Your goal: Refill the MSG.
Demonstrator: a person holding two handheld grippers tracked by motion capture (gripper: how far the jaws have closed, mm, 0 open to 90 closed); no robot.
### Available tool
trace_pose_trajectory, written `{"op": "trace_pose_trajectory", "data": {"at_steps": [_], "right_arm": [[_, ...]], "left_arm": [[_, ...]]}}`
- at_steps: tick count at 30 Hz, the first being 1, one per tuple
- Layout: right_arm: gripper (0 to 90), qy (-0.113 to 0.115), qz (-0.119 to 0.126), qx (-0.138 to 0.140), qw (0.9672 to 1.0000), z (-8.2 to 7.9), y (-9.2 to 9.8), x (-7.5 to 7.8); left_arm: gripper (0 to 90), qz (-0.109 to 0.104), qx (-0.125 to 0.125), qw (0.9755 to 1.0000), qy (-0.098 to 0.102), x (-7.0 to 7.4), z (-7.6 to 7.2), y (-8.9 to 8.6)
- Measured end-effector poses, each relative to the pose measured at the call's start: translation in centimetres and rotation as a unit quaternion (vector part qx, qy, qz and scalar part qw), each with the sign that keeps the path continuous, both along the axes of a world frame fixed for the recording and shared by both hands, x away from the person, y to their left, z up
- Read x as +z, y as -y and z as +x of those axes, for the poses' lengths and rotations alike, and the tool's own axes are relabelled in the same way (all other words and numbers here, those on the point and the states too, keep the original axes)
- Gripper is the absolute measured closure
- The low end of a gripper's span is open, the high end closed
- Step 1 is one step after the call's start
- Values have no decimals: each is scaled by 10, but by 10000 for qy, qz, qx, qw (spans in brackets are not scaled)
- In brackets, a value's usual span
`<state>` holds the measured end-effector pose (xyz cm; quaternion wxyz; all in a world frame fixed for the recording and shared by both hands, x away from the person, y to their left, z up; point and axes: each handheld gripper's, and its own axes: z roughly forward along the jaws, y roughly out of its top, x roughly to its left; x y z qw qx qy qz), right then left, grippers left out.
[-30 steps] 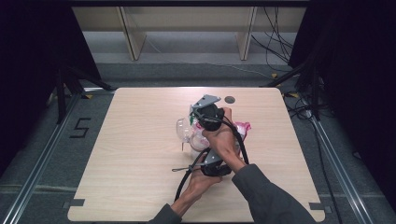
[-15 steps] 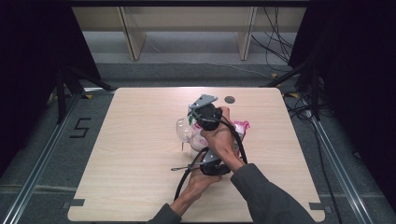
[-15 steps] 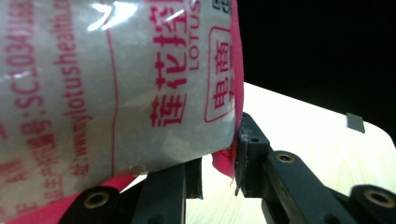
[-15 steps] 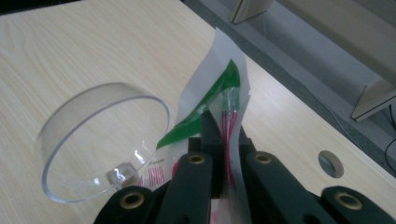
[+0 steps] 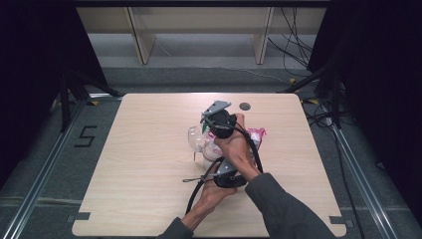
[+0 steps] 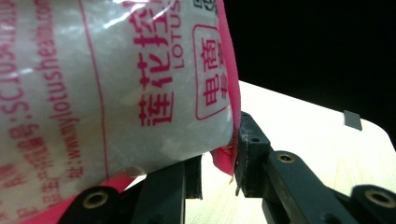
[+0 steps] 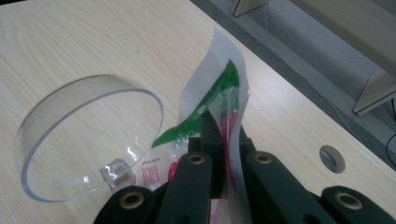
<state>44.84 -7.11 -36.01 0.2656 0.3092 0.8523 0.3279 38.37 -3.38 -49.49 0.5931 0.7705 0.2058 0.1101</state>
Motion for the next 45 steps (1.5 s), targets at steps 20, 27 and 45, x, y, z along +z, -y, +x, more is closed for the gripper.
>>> {"op": "trace_pose_trajectory", "data": {"at_steps": [20,27,45], "right_arm": [[900,15,9,-19,10000,2,3,1],[900,36,45,-37,10000,2,1,0],[900,89,-112,60,9999,1,-4,3]], "left_arm": [[748,-66,2,9999,-85,-1,0,0],[747,-95,5,9999,-96,0,0,-1],[748,-205,-14,9996,-171,1,1,-3]]}}
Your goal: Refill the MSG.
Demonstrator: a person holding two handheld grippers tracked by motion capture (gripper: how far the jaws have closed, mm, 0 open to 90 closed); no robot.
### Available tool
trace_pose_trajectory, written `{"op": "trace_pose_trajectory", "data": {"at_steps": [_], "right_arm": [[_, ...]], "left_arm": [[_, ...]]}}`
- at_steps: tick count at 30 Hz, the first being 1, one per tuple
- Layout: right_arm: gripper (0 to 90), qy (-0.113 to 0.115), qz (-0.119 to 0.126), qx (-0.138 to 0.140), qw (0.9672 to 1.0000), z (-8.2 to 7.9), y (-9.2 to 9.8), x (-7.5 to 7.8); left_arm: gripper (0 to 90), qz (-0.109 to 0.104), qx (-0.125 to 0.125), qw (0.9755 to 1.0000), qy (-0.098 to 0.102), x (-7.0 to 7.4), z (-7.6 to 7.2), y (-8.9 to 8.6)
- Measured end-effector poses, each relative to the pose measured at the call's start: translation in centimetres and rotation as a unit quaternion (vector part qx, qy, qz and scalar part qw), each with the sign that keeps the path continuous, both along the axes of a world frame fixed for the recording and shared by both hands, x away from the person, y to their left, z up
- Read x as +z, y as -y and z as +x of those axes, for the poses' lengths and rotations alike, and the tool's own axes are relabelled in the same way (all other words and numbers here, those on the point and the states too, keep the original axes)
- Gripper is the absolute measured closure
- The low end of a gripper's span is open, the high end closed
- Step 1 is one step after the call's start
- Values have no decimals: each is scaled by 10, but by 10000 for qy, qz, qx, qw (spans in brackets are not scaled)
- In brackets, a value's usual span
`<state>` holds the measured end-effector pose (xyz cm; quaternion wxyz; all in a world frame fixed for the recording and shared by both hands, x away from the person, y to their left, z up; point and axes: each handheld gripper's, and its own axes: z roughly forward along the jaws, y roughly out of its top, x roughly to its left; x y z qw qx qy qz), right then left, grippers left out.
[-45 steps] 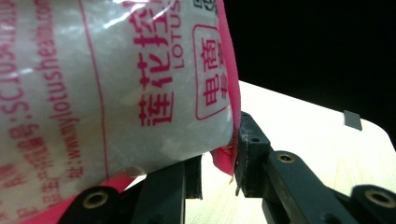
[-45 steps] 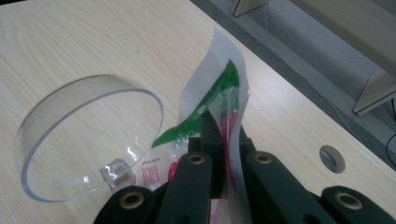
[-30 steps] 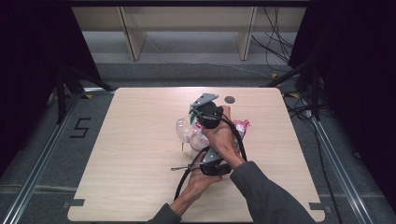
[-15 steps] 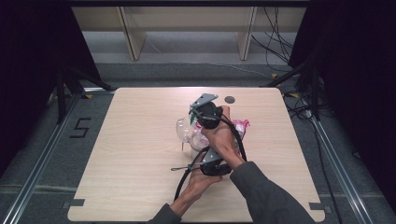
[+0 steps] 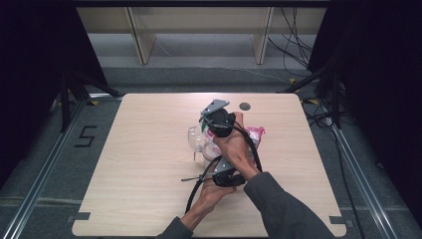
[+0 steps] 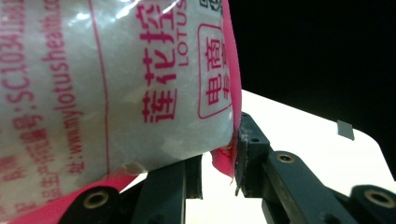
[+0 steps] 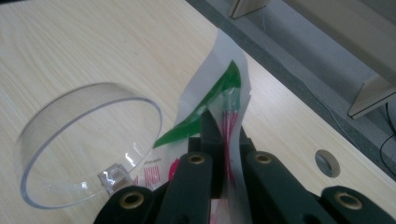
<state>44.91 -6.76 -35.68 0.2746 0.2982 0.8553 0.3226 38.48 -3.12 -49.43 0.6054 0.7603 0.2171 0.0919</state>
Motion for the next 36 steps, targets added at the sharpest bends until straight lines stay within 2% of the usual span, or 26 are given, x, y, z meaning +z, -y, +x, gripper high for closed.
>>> {"op": "trace_pose_trajectory", "data": {"at_steps": [2,3,4,6,9,11,13,15,16,20,21,22,23,24,25,26,27,29,30,31,36], "right_arm": [[900,-34,-86,-6,10000,-1,-3,-3],[900,7,-100,39,9999,-1,-3,-3],[900,58,-19,1,10000,-1,-2,-2],[900,80,52,6,10000,-1,-1,-1],[900,-30,-61,29,10000,0,-2,-3],[900,42,15,-3,10000,1,0,-2],[900,9,52,-20,10000,1,1,-2],[900,43,-42,3,10000,1,0,-4],[900,-58,-42,-9,10000,1,0,-4],[900,39,1,-13,10000,3,1,-4],[900,-22,20,-30,10000,2,0,-6],[900,-18,-68,25,10000,3,1,-6],[900,-35,-26,28,10000,3,0,-7],[900,18,-27,0,10000,3,-1,-7],[900,15,-20,1,10000,3,-1,-7],[900,-80,-10,-16,10000,2,-1,-6],[900,6,39,16,10000,3,0,-5],[900,51,95,-28,9999,3,1,-4],[900,-48,49,-10,10000,2,1,-4],[900,10,-18,16,10000,3,0,-6],[900,1,37,-2,10000,2,1,-3]], "left_arm": [[746,-124,15,9999,8,0,-1,2],[747,29,18,10000,39,0,0,-1],[748,40,32,10000,52,0,1,-1],[748,17,11,10000,39,0,1,-1],[747,31,11,10000,38,0,0,0],[748,31,6,10000,30,0,0,0],[748,16,-12,10000,24,0,0,0],[747,27,-25,10000,43,0,-1,1],[747,20,-27,10000,47,0,0,1],[746,5,-34,10000,3,0,1,0],[746,29,-52,10000,16,0,1,-1],[746,18,-63,10000,9,0,1,-1],[746,20,-64,10000,-1,0,1,-2],[747,16,-67,10000,6,0,2,-2],[746,5,-65,10000,7,0,2,-2],[747,-55,-46,10000,-9,0,1,-1],[747,-88,-29,10000,-28,0,1,-1],[748,-83,-41,9999,-51,0,1,-1],[748,-1,-66,10000,-5,0,2,-2],[747,31,-76,10000,5,0,1,-1],[748,-86,-39,10000,-27,0,1,-1]]}}
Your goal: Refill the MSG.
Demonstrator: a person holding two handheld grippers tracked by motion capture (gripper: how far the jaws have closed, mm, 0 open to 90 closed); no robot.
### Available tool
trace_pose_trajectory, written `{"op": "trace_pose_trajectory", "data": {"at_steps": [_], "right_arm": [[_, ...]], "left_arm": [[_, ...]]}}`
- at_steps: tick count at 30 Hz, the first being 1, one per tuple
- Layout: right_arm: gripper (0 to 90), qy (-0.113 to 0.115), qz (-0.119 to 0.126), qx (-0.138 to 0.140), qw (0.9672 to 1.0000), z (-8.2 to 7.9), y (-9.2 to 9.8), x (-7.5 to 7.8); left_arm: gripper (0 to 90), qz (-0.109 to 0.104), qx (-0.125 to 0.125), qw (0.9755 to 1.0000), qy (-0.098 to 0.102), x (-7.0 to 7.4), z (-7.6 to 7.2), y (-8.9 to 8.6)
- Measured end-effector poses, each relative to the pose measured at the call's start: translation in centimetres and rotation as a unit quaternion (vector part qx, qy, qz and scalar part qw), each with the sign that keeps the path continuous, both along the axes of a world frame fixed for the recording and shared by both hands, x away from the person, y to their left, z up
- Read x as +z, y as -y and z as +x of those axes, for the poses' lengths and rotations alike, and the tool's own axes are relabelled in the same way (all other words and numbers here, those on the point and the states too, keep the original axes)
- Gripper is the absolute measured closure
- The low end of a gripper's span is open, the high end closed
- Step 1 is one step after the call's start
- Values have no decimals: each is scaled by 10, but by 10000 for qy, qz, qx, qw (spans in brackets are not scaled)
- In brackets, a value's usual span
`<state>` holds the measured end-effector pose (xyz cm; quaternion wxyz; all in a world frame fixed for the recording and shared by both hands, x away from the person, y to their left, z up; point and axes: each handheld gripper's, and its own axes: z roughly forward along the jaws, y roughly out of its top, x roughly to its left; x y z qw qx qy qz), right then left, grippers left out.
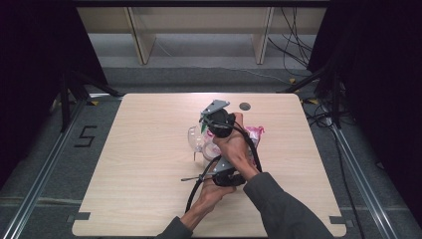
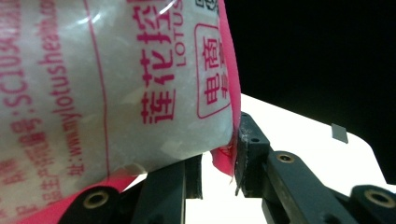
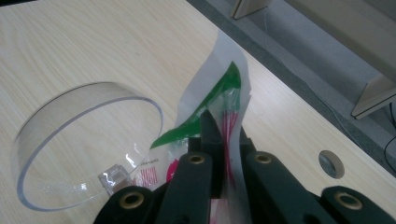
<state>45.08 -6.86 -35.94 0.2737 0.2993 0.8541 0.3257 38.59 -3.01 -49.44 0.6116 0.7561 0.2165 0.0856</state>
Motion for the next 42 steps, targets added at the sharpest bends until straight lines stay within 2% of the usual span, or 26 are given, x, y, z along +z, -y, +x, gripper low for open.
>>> {"op": "trace_pose_trajectory", "data": {"at_steps": [3,5,10,13,14,17,23,28,29,32,33,34,39,40,42], "right_arm": [[900,-32,-66,4,10000,0,-1,-2],[900,7,12,-38,10000,0,-2,-3],[900,12,-36,14,10000,0,-2,-2],[900,-45,-55,31,10000,1,-2,0],[900,-41,-57,33,10000,1,-2,0],[900,-7,-59,-28,10000,0,-4,0],[900,34,-72,18,10000,1,-4,1],[900,-13,-84,39,10000,1,-4,3],[900,-35,-69,14,10000,1,-5,4],[900,-16,-87,-21,10000,1,-6,4],[900,-21,-54,0,10000,1,-6,3],[900,-7,-51,-20,10000,1,-6,4],[900,76,-88,13,9999,0,-6,5],[900,18,-67,17,10000,-1,-7,5],[900,121,-61,-29,9999,-2,-8,5]], "left_arm": [[747,80,-26,10000,34,0,0,-1],[748,37,-17,10000,12,0,0,0],[747,63,-26,10000,37,2,0,-1],[747,-38,-56,10000,-15,2,0,-1],[748,10,-44,10000,36,2,0,-1],[747,-31,-46,10000,14,3,0,-1],[747,-11,-32,10000,39,4,0,-2],[747,-26,-16,10000,67,5,2,-2],[748,-92,-23,9999,40,5,1,-1],[747,-91,-22,9999,36,5,2,-1],[747,-148,-2,9999,3,5,2,-1],[747,-290,18,9996,-52,4,1,1],[748,-293,12,9996,-18,5,2,1],[749,-316,-3,9995,-27,5,2,1],[750,-319,-11,9995,1,5,3,1]]}}
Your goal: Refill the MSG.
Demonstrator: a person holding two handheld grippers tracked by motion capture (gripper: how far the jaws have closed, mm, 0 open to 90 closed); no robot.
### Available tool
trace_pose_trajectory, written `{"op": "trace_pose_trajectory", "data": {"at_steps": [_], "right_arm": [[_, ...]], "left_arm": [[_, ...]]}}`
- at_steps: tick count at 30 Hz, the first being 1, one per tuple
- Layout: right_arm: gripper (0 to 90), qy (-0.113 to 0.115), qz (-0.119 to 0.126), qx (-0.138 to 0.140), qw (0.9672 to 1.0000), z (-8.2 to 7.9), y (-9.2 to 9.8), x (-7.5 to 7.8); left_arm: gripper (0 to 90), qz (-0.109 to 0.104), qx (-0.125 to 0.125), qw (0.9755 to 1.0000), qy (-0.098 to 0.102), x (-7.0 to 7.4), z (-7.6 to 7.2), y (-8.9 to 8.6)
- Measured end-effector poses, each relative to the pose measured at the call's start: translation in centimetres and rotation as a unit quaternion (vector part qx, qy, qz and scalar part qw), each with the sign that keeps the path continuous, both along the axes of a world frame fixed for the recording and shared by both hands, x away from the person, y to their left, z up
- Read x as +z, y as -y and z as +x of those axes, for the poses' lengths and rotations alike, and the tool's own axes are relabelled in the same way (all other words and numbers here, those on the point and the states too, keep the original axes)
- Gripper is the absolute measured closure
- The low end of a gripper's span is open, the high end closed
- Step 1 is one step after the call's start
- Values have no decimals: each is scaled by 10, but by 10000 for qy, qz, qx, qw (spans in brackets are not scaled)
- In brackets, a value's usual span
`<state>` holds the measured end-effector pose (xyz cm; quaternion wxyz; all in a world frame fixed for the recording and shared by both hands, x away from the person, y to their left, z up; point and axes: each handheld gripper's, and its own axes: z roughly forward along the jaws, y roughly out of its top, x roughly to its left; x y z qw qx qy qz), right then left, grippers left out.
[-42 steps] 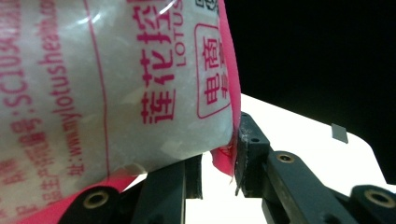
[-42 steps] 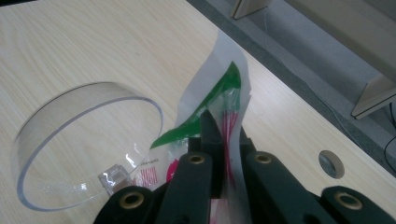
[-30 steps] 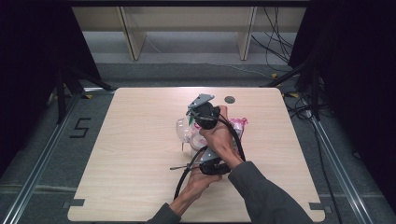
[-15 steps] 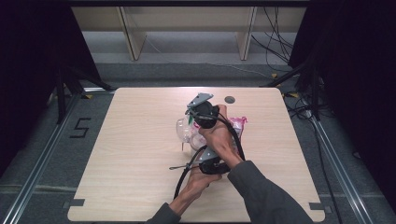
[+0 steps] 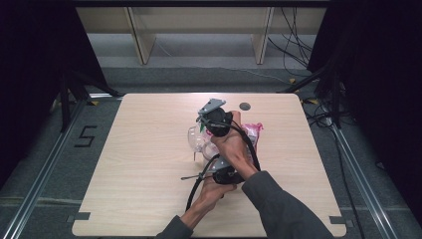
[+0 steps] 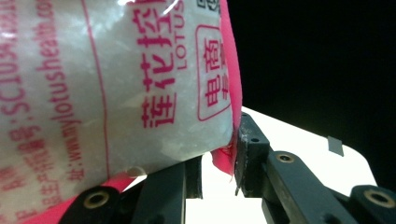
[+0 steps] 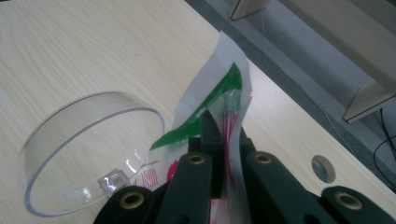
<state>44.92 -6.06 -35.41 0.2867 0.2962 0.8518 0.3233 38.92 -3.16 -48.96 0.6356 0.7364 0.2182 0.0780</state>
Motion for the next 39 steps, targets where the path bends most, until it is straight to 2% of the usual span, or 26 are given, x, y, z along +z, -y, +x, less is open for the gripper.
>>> {"op": "trace_pose_trajectory", "data": {"at_steps": [7,8,9,10,11,12,14,16,18,20,21,26,29,31,32,33,37,39], "right_arm": [[900,-28,-29,-12,10000,1,-1,0],[900,-71,18,-49,10000,0,-2,0],[900,-15,-96,25,10000,1,-2,-1],[900,64,-92,39,9999,2,-3,-2],[900,-37,-77,57,9999,1,-3,-2],[900,-14,-93,78,9999,2,-3,-2],[900,-117,-72,58,9999,1,-2,-1],[900,-77,-161,10,9998,2,-3,-4],[900,-174,-186,14,9997,2,-2,-5],[900,-97,-136,26,9999,4,-1,-5],[900,-130,-86,-7,9999,3,-1,-4],[900,-127,-212,47,9997,4,-2,-4],[900,-94,-118,-3,9999,4,-1,-5],[900,-162,-181,-4,9997,3,-3,-6],[900,-221,-110,-89,9997,2,-5,-6],[900,-162,-183,36,9997,3,-4,-6],[900,-89,-309,124,9994,0,-7,-6],[900,-156,-299,72,9994,1,-7,-7]], "left_arm": [[750,-6,1,10000,-30,0,1,-1],[750,139,-113,9998,30,0,2,-3],[750,274,-215,9994,85,0,3,-5],[750,277,-212,9994,80,0,3,-5],[750,213,-148,9996,59,0,3,-4],[750,173,-120,9998,48,0,2,-4],[749,197,-160,9997,53,0,2,-3],[749,188,-157,9997,18,-1,1,-2],[747,210,-142,9997,31,-2,1,-1],[748,221,-167,9996,49,-1,2,-2],[747,203,-161,9997,52,-1,1,-2],[747,170,-169,9997,43,0,1,-1],[748,195,-193,9996,45,-1,1,-2],[747,165,-151,9997,13,-1,1,-2],[747,164,-107,9998,28,-1,1,-2],[747,146,-44,9999,-5,-1,1,-3],[747,167,-61,9998,-1,-1,1,-4],[747,130,-45,9999,-23,0,1,-3]]}}
